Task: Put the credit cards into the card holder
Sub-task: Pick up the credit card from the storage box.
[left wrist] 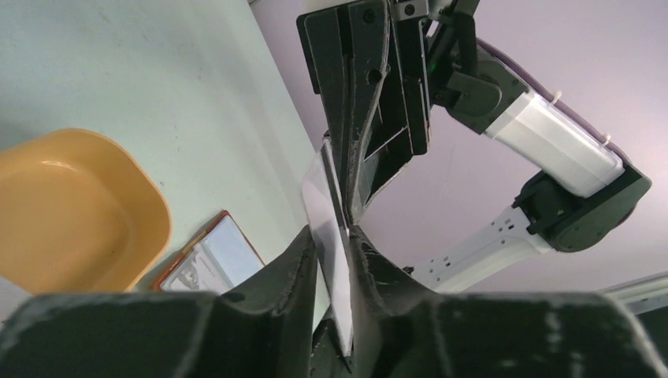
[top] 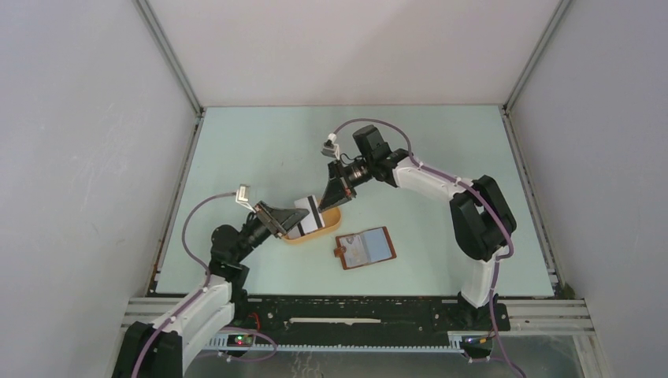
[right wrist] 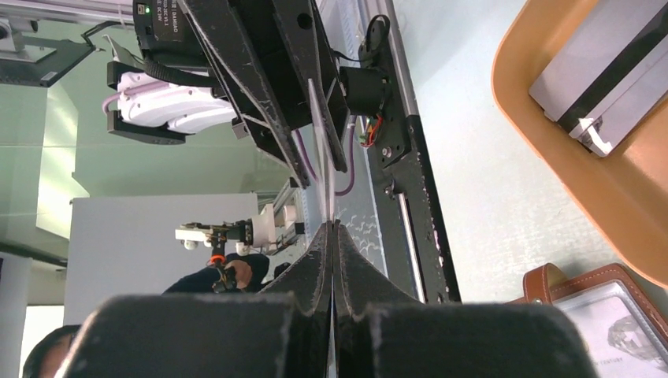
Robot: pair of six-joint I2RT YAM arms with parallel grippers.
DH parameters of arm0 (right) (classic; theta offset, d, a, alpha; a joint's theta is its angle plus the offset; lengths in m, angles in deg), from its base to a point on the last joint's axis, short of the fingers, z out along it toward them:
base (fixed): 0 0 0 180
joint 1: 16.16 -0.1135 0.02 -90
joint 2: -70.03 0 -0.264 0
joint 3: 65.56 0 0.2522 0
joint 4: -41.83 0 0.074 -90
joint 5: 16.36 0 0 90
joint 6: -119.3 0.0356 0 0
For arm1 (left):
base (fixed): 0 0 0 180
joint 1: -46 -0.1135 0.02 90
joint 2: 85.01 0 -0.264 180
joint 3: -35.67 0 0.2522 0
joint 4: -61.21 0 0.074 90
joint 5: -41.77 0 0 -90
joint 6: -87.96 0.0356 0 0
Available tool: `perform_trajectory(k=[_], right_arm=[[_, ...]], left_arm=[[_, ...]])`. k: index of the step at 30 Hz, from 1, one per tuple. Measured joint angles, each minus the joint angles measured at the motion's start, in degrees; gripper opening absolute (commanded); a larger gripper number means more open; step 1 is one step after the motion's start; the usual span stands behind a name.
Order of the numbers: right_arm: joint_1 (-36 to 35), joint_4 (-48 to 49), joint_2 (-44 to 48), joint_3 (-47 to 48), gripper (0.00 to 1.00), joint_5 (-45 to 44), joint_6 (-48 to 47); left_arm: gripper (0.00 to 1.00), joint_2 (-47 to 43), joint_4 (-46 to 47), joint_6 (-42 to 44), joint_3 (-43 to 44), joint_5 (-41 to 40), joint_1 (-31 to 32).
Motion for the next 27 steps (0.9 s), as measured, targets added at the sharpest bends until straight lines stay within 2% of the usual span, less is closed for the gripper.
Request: perform_trajectory(k=[1, 3, 4, 6, 8, 11, 15, 20, 24, 27], right_arm=[[-0.2, 0.0, 0.0, 0.0, 0.00, 0.0, 0.0], [-0.4, 0.0, 0.0, 0.0, 0.00, 0.0, -0.1], [-0.4, -0.1, 0.0, 0.0, 0.06, -0.1, -0.3], [-0.4, -0.4, 0.0, 0.0, 0.26, -0.2, -1.0], [-0.2, -1.6, 0.5, -0.1, 0.39, -0.5, -3.4], [0.4, -5.4, 2.6, -0.3, 0.53, -1.2, -9.6], [2.2, -14.1, 8.9, -0.4, 0.56, -4.6, -23.4], [5.8, -20.0, 20.0, -4.8, 0.57, -11.4, -37.1], [10.0, -23.0, 24.9, -9.6, 0.56, -14.7, -42.9], [13.2, -24.9, 25.0, -12.2, 0.55, -16.4, -45.6]], left_arm=[[0.09, 0.3, 0.3, -0.1, 0.0, 0.0, 0.2], [0.02, 0.8, 0.6, -0.3, 0.0, 0.0, 0.7], [0.01, 0.8, 0.7, -0.6, 0.0, 0.0, 0.8], [0.00, 0.6, 0.9, -0.6, 0.0, -0.1, 1.0], [0.00, 0.1, 0.9, -0.5, 0.0, -0.1, 1.3], [0.00, -1.7, 0.9, -0.5, 0.0, -0.7, 2.1], [0.00, -3.8, 0.7, -0.2, -0.6, -4.1, 7.1], [0.00, -4.0, 0.2, 1.2, -1.3, -12.5, 18.6], [0.00, -2.3, 0.2, 2.8, -1.3, -21.7, 28.7], [0.00, 2.2, 1.0, 3.6, -1.3, -28.0, 35.1]])
